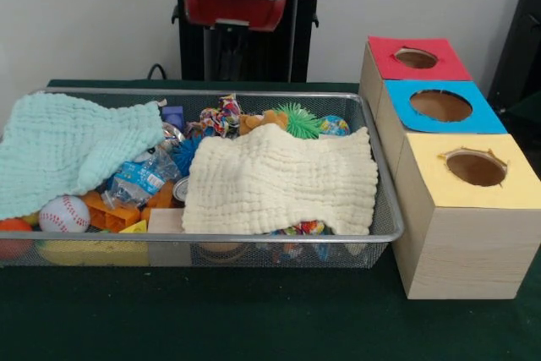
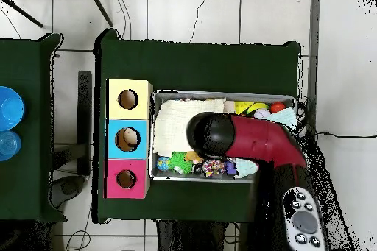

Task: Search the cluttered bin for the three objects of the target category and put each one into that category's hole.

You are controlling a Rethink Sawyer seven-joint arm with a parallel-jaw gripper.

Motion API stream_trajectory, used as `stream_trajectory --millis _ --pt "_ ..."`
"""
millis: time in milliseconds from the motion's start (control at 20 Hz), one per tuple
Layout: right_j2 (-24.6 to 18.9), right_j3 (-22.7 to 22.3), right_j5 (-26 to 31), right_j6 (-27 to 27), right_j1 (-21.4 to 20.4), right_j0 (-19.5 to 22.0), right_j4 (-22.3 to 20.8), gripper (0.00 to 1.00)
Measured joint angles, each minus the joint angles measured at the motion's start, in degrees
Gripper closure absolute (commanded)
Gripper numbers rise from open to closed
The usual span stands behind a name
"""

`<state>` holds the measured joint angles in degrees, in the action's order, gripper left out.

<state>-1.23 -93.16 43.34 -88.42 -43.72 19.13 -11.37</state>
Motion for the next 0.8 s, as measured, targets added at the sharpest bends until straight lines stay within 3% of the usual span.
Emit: stream_trajectory --millis 350,800 --pt "-5.8 -0.3 -0.4 1.2 3.6 6.9 -4.4 1.00" --pt "-14.0 -2.1 -0.4 1.2 6.6 9.2 -5.6 1.00"
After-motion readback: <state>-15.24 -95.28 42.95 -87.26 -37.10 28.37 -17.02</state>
